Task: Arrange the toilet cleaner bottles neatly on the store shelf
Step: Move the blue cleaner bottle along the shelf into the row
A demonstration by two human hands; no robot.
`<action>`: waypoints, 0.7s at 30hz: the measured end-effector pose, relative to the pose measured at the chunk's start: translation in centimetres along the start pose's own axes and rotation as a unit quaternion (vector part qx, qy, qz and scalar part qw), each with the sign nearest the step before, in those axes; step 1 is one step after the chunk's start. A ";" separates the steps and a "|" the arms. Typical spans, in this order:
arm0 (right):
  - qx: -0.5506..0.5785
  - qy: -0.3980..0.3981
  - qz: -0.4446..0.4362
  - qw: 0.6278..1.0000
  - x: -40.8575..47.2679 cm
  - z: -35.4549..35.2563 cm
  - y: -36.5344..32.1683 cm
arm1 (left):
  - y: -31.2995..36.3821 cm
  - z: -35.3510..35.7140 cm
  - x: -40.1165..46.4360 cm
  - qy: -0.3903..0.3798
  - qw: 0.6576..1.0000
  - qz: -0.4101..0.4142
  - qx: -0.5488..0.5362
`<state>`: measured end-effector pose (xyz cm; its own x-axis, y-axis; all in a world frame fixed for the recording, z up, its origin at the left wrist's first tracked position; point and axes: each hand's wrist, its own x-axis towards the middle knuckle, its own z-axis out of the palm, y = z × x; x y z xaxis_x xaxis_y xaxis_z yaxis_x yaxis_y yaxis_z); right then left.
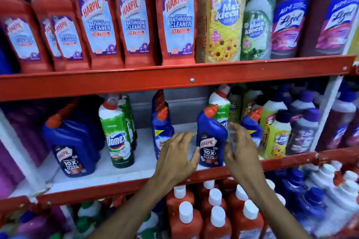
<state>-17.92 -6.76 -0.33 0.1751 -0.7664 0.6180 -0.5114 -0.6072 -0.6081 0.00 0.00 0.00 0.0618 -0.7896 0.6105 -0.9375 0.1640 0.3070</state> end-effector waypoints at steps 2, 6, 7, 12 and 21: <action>0.023 -0.030 0.036 0.999 0.1 0.7 0.8 | 0.0 1.1 0.8 -0.019 0.994 -0.077 -0.073; 0.040 -0.075 0.078 0.993 0.1 1.8 2.1 | -0.5 3.4 2.2 -0.045 0.964 -0.181 -0.190; 0.050 -0.079 0.072 0.993 0.2 1.8 2.4 | -0.8 3.9 2.5 -0.055 0.956 -0.192 -0.215; 0.095 -0.080 0.085 0.989 0.1 1.8 3.2 | -1.4 5.1 2.4 -0.055 0.936 -0.208 -0.278; 0.171 -0.034 0.026 0.984 -1.4 2.2 -0.3 | -1.5 1.4 -1.0 0.097 0.923 -0.168 -0.332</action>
<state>-16.19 -5.94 -2.08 0.2180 -0.8032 0.5545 -0.2095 -0.5934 -0.7772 0.80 -0.27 -2.14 0.4305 -0.7521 0.4989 -0.4421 0.3062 0.8431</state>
